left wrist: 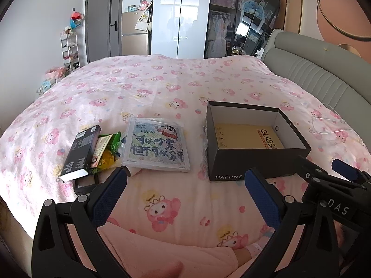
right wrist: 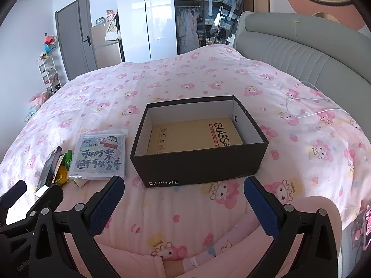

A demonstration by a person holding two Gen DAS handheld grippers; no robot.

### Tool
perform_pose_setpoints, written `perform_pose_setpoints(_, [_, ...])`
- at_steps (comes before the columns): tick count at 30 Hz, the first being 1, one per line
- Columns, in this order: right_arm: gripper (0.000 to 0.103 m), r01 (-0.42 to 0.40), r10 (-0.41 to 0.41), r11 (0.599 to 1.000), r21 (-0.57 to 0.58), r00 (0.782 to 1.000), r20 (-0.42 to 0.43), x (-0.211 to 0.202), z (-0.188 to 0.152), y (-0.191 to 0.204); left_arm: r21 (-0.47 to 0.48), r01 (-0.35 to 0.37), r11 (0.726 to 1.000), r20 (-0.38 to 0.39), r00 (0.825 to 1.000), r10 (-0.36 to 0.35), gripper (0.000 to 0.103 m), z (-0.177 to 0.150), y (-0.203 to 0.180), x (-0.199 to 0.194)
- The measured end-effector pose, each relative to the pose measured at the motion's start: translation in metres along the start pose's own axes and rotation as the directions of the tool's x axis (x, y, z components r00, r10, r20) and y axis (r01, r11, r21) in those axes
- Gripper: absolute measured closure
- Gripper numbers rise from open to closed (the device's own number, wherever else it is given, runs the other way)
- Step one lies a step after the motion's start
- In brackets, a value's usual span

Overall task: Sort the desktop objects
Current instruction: 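Move the left tool toward the clear-bagged Shin-chan bead-art kit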

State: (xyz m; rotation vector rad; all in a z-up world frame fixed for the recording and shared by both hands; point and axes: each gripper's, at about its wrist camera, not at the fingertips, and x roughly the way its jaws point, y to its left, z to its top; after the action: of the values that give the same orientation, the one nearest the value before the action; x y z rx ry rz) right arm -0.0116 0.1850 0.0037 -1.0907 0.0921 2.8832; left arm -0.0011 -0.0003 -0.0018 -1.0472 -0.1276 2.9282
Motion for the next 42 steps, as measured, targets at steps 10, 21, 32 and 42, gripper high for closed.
perform_pose_setpoints(10, [0.0,-0.048,0.044,0.998,-0.049,0.997,-0.065,0.015,0.002,0.006,-0.015,0.027,1.0,-0.04,0.999,-0.028,0.001,-0.002,0.01,0.013])
perform_pose_setpoints(21, [0.0,-0.117,0.106,0.986,-0.117,0.99,-0.091,0.041,0.006,0.037,-0.092,0.077,0.993,-0.103,0.991,-0.086,0.005,0.003,0.047,0.038])
perform_pose_setpoints(32, [0.0,-0.231,0.203,0.948,-0.22,0.969,-0.141,0.087,0.018,0.083,-0.189,0.045,0.981,-0.156,0.985,-0.075,0.026,0.016,0.099,0.085])
perform_pose_setpoints(42, [0.006,-0.325,0.239,0.905,-0.275,0.922,-0.304,0.144,-0.003,0.126,-0.232,-0.028,0.972,-0.298,0.954,-0.043,0.027,0.018,0.13,0.161])
